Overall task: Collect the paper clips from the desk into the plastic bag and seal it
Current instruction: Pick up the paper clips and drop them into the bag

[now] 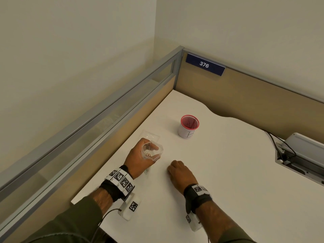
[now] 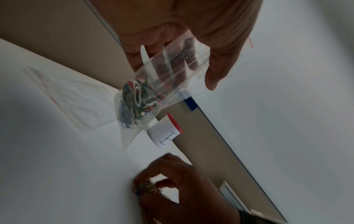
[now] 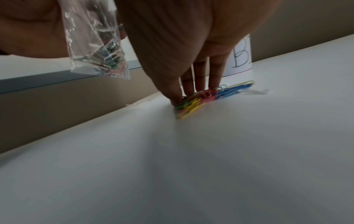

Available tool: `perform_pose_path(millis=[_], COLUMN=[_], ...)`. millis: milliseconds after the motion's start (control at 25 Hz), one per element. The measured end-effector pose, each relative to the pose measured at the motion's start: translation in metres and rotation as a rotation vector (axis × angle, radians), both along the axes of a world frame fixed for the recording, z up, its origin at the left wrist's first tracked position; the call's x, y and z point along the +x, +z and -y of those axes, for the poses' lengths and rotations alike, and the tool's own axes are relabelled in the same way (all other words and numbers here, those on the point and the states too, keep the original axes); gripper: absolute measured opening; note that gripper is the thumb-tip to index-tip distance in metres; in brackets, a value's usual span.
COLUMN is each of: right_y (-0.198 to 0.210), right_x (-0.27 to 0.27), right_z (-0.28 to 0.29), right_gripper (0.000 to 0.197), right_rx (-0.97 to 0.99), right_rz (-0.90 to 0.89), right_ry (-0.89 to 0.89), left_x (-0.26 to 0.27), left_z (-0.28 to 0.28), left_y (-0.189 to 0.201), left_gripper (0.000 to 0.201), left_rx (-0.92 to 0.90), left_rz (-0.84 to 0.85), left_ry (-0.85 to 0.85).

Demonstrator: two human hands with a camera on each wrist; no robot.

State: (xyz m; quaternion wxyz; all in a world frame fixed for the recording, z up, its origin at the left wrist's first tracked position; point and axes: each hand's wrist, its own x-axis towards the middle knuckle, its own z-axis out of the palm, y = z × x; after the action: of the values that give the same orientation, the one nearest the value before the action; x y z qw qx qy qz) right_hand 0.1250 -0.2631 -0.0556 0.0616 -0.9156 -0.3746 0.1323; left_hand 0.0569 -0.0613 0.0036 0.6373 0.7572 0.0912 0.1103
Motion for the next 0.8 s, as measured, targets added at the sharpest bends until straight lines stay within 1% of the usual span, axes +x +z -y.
perform_pose_path(millis=[80, 160, 200, 240, 280, 320, 360, 400, 440, 520, 560, 600, 680, 800], right_y=[0.005, 0.013, 0.017, 0.020, 0.023, 0.024, 0.022, 0.020, 0.017, 0.011, 0.010, 0.009, 0.010, 0.016], right_x=[0.004, 0.010, 0.012, 0.013, 0.013, 0.011, 0.008, 0.005, 0.002, -0.001, -0.001, 0.000, 0.003, 0.011], right_z=[0.018, 0.035, 0.043, 0.048, 0.051, 0.052, 0.049, 0.046, 0.040, 0.029, 0.025, 0.023, 0.019, 0.018], right_gripper=[0.023, 0.032, 0.037, 0.045, 0.057, 0.068, 0.074, 0.073, 0.064, 0.037, 0.028, 0.023, 0.021, 0.016], right_rx=[0.035, 0.133, 0.152, 0.130, 0.070, -0.002, -0.073, -0.117, -0.133, -0.111, -0.111, -0.117, -0.120, -0.082], right_rz=[-0.031, -0.078, -0.100, -0.143, -0.195, -0.240, -0.264, -0.256, -0.228, -0.136, -0.091, -0.061, -0.040, -0.064], right_ry=[-0.077, -0.238, -0.299, -0.321, -0.315, -0.290, -0.255, -0.224, -0.201, -0.186, -0.187, -0.190, -0.202, -0.272], left_x=[0.001, 0.000, 0.000, 0.000, 0.000, 0.001, 0.001, 0.002, 0.003, 0.004, 0.004, 0.004, 0.004, 0.003], left_z=[0.000, 0.001, 0.002, 0.002, 0.001, 0.002, 0.002, 0.004, 0.005, 0.005, 0.004, 0.004, 0.002, 0.001], left_y=[0.002, 0.003, 0.002, 0.002, 0.001, 0.000, 0.000, 0.000, -0.001, -0.002, -0.002, -0.002, -0.002, -0.002], left_gripper=[0.034, 0.033, 0.033, 0.033, 0.033, 0.033, 0.033, 0.033, 0.033, 0.033, 0.033, 0.033, 0.033, 0.033], left_rx=[-0.012, 0.000, 0.008, 0.020, 0.032, 0.039, 0.038, 0.036, 0.034, 0.040, 0.044, 0.048, 0.053, 0.059], left_rz=[-0.003, -0.010, -0.011, -0.013, -0.015, -0.022, -0.026, -0.025, -0.021, -0.016, -0.016, -0.019, -0.030, -0.034], left_ry=[0.002, -0.001, -0.006, -0.007, -0.011, -0.018, -0.022, -0.025, -0.024, -0.021, -0.022, -0.022, -0.018, -0.008])
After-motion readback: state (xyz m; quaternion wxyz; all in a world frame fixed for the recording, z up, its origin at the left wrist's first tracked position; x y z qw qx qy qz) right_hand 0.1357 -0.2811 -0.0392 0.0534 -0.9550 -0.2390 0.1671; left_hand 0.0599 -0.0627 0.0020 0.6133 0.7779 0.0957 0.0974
